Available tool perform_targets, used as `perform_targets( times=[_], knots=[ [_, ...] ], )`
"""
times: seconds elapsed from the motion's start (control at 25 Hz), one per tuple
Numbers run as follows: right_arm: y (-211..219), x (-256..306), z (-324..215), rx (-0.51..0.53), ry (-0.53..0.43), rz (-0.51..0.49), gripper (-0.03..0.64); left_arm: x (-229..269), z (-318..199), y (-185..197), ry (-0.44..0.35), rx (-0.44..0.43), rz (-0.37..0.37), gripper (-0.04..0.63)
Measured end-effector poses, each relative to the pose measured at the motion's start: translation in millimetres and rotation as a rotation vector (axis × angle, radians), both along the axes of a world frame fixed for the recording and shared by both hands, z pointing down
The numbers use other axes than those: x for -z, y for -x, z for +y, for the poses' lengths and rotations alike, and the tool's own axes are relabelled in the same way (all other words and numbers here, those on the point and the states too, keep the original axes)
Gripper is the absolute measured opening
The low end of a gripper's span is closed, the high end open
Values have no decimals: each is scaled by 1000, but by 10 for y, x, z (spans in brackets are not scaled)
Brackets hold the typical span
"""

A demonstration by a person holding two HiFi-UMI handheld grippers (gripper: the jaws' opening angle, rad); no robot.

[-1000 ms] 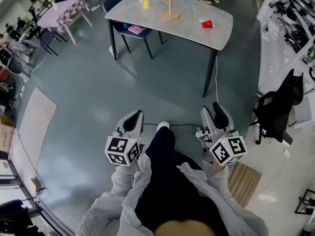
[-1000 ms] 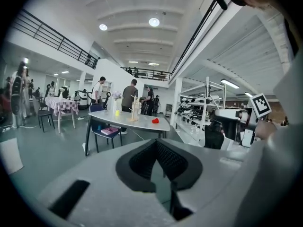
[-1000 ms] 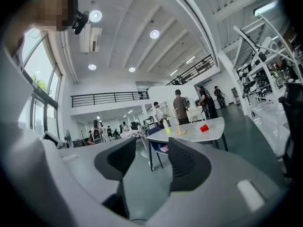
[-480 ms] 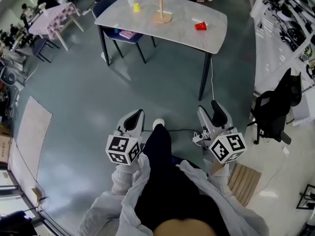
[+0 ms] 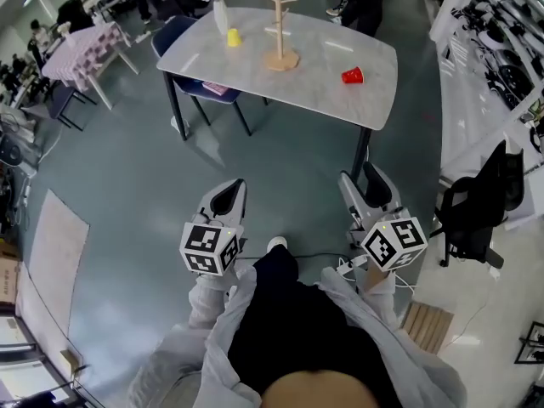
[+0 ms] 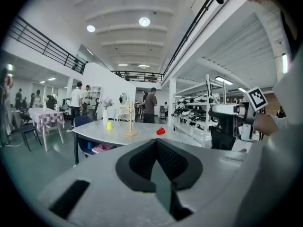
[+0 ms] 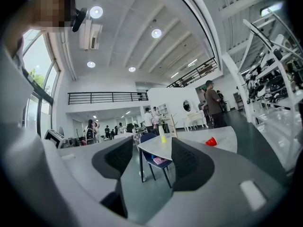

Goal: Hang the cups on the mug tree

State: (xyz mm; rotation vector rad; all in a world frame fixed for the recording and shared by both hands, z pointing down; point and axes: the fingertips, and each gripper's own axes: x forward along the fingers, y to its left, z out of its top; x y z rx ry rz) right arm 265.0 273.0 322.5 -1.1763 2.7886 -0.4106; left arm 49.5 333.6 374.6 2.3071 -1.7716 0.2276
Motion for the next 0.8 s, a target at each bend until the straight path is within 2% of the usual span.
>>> perform_targets(
  times=[0.16,0.28,0.52,0.8],
  knots=[
    [314,59,-572,-13,-14,-26,253,189,-530,400,-45,6,-17,8],
    [607,46,-920,-1,-15,-37,253,201,-798,693,-50,21,-31,8],
    [1203,-139,-1313,74,36,-9,253,-56,-1070,1161,22,73,7,8],
    [1378,-478,-1533,91,121,33,253,-345,-1209,1302,77,93,51,8]
  ],
)
